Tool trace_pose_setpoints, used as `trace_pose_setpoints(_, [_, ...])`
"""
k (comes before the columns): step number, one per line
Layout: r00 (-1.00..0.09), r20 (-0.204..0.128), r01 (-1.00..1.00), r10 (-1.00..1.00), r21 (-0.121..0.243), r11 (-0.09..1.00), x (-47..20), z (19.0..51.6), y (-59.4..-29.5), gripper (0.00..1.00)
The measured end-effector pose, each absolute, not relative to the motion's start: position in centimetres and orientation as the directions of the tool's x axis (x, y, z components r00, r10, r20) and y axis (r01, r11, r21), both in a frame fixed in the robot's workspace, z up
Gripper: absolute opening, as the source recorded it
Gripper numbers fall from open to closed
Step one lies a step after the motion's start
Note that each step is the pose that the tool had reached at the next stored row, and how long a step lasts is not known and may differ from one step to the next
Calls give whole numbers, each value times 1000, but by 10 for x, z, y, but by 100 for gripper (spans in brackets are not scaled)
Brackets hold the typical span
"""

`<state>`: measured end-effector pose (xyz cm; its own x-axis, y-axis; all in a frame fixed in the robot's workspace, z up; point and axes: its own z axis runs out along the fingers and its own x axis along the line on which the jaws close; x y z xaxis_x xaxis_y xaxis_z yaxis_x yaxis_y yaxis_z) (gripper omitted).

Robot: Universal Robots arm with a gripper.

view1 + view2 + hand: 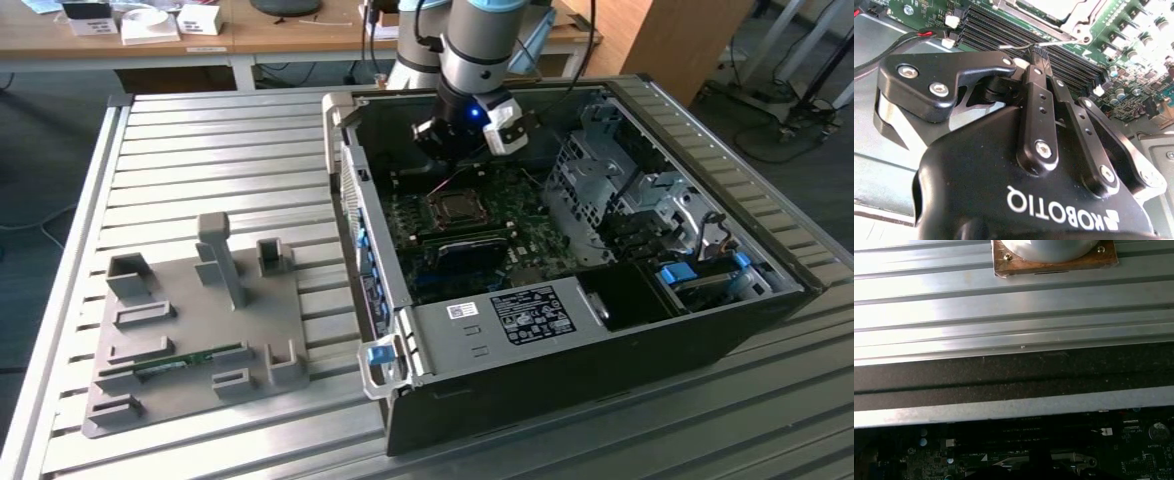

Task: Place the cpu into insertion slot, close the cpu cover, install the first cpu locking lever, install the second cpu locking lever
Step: 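Install the first cpu locking lever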

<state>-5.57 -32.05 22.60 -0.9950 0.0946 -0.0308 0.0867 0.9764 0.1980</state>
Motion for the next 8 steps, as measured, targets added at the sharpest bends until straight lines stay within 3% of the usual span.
trace_pose_setpoints(8, [-995, -31, 87, 95, 198, 976, -54, 223, -321, 11])
